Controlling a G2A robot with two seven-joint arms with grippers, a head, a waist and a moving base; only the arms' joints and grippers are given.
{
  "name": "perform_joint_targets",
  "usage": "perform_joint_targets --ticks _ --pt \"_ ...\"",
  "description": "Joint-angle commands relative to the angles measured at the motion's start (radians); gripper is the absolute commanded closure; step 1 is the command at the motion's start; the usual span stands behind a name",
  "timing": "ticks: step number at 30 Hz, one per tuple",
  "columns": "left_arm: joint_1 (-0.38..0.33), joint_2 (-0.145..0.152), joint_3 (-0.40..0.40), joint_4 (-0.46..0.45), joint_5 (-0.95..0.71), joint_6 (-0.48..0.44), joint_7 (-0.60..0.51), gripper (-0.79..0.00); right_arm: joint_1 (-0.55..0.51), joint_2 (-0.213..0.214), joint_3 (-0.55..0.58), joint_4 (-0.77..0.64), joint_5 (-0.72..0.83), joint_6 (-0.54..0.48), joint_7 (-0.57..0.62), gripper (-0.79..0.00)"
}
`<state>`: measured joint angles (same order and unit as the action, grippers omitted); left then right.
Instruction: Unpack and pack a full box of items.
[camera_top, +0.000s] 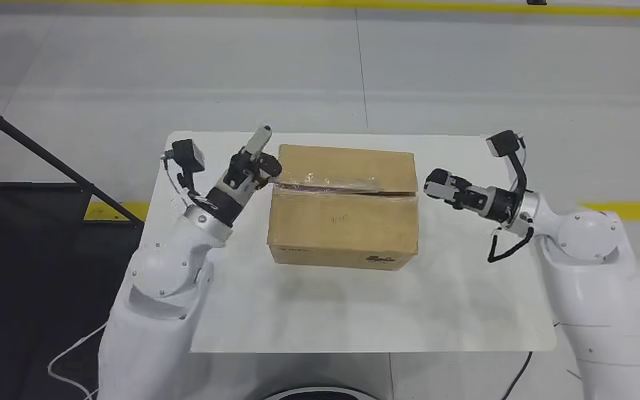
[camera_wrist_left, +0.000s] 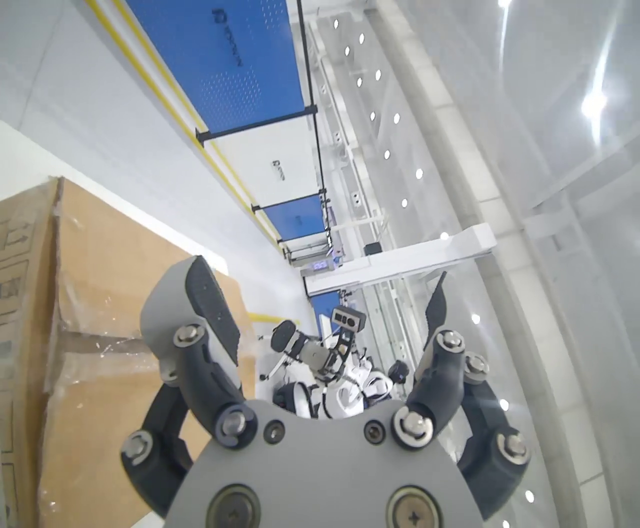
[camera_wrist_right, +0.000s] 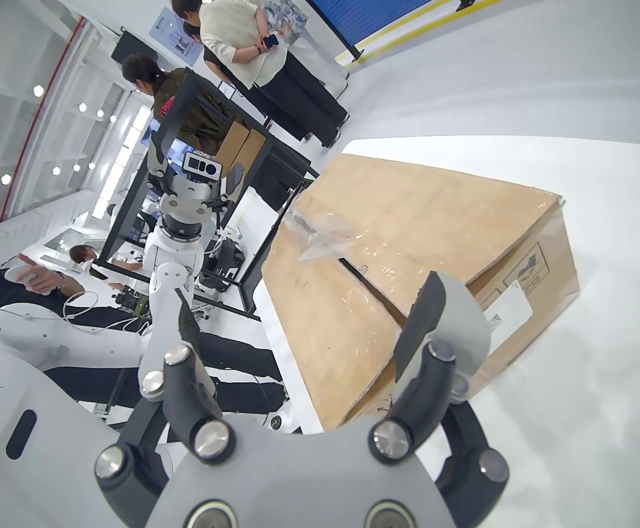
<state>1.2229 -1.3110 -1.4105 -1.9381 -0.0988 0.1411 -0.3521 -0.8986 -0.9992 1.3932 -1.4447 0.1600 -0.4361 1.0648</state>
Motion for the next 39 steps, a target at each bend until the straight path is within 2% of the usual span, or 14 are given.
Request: perform_joint_targets --ticks 1,12,18,28,39 --pt "-0.034 0.0 0.036 0.017 0.025 0.027 -0.031 -0.785 -0.007 0.002 0.005 0.014 0.007 -0.008 -0.002 -0.785" --pt "-0.2 -0.016 0.206 0.125 0.073 0.154 -0.087 -0.785 -0.023 0.012 0.021 0.096 0.048 -0.052 0.019 -0.785" --pt "-0.218 -0.019 0.244 0.148 0.122 0.208 -0.074 -0.785 -0.014 0.015 0.014 0.122 0.063 -0.064 0.028 -0.785" --pt "-0.23 -0.025 0.285 0.177 0.151 0.237 -0.051 -0.785 0.017 0.016 -0.012 0.161 0.081 -0.078 0.039 -0.785" --pt "-0.293 -0.056 0.368 0.257 0.092 0.239 0.032 -0.785 0.018 0.021 -0.016 0.194 0.102 -0.1 0.046 -0.785"
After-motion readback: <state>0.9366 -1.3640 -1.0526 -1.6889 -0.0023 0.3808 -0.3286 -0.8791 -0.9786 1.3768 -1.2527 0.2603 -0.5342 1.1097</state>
